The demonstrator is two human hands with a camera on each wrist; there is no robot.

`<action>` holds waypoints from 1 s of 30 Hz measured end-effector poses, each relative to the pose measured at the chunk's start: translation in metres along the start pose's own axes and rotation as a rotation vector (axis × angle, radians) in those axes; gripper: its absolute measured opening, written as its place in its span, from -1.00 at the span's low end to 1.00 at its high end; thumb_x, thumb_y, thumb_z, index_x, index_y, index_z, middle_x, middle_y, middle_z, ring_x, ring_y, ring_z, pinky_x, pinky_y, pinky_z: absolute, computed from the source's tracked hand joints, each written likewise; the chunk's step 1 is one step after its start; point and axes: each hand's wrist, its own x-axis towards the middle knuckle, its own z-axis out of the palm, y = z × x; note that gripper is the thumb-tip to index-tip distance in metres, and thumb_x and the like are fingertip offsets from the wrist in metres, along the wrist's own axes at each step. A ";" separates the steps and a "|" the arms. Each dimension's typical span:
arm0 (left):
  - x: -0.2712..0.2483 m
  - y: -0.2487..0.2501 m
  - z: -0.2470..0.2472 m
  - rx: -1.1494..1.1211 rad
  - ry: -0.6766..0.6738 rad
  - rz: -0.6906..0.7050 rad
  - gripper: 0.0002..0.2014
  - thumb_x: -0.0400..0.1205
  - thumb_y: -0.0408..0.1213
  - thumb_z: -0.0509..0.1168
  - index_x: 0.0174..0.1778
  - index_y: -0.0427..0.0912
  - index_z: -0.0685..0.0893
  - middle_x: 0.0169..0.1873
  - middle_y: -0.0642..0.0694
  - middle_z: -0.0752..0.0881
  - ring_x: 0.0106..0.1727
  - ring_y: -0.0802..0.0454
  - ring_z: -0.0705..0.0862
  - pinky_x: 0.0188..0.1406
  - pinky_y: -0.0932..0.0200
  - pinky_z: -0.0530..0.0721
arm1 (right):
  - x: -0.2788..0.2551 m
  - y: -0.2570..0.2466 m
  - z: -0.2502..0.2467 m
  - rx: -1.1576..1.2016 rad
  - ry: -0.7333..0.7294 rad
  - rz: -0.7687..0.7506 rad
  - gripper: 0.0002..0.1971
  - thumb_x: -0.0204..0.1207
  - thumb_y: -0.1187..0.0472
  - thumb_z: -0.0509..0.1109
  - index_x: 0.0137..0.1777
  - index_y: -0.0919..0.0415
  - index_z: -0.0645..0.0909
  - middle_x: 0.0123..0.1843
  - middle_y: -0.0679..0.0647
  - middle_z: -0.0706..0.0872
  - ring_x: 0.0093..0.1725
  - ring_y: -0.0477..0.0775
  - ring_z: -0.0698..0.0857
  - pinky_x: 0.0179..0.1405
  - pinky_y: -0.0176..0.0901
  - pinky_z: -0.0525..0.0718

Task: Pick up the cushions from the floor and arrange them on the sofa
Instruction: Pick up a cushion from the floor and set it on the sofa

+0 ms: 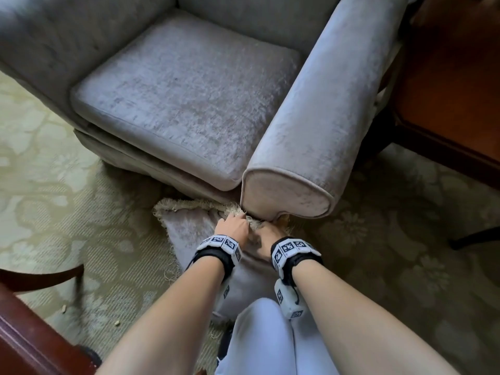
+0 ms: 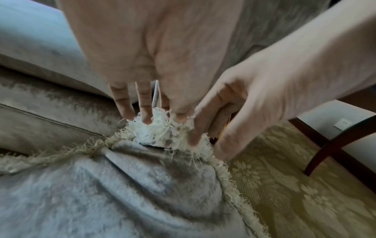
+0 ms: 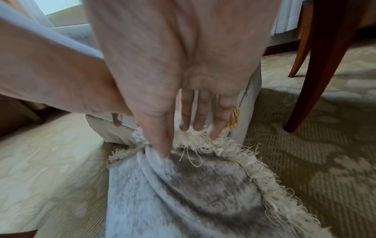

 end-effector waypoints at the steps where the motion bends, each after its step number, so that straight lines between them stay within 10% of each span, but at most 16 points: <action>1: -0.001 -0.001 -0.002 -0.021 -0.016 -0.007 -0.71 0.66 -0.35 0.14 0.20 -0.15 0.69 0.27 -0.11 0.56 0.39 -0.15 0.47 0.27 -0.10 0.50 | -0.003 -0.002 -0.002 0.000 0.012 -0.008 -0.67 0.43 0.11 0.46 0.18 0.16 0.64 0.20 0.19 0.69 0.19 0.28 0.69 0.15 -0.04 0.65; 10: -0.053 -0.001 0.006 -0.591 -0.121 0.049 -0.76 0.66 -0.32 0.21 -0.27 -0.28 0.70 -0.27 -0.21 0.76 -0.19 -0.06 0.68 -0.07 0.12 0.62 | -0.029 -0.001 0.010 0.062 0.055 0.093 -0.32 0.42 0.17 0.49 0.52 0.02 0.32 0.34 0.19 0.53 0.40 0.28 0.51 0.34 0.09 0.51; 19: -0.138 0.032 -0.084 -0.727 -0.080 0.100 -0.70 0.60 -0.15 0.20 -0.33 -0.25 0.68 -0.33 -0.27 0.74 -0.26 -0.16 0.68 -0.16 0.04 0.63 | -0.133 -0.044 -0.066 0.068 -0.108 0.151 -0.73 0.52 0.20 0.26 0.16 0.07 0.67 0.22 0.21 0.70 0.24 0.30 0.67 0.06 -0.03 0.58; 23: -0.181 0.038 -0.123 -0.729 -0.021 0.063 -0.85 0.61 -0.28 0.28 0.02 -0.26 0.62 -0.21 -0.17 0.72 -0.24 -0.06 0.64 -0.18 0.08 0.61 | -0.183 -0.060 -0.091 0.041 -0.169 0.142 -0.66 0.53 0.20 0.21 0.27 0.11 0.63 0.26 0.23 0.70 0.22 0.33 0.69 0.07 0.00 0.64; 30: -0.233 0.046 -0.186 -0.360 -0.177 0.066 -0.31 0.43 -0.46 0.35 0.52 -0.07 0.38 0.28 -0.17 0.46 0.23 -0.14 0.54 0.23 -0.07 0.62 | -0.262 -0.074 -0.158 0.011 -0.178 0.090 -0.73 0.57 0.28 0.23 0.19 0.32 0.64 0.18 0.28 0.73 0.14 0.34 0.71 -0.03 -0.04 0.63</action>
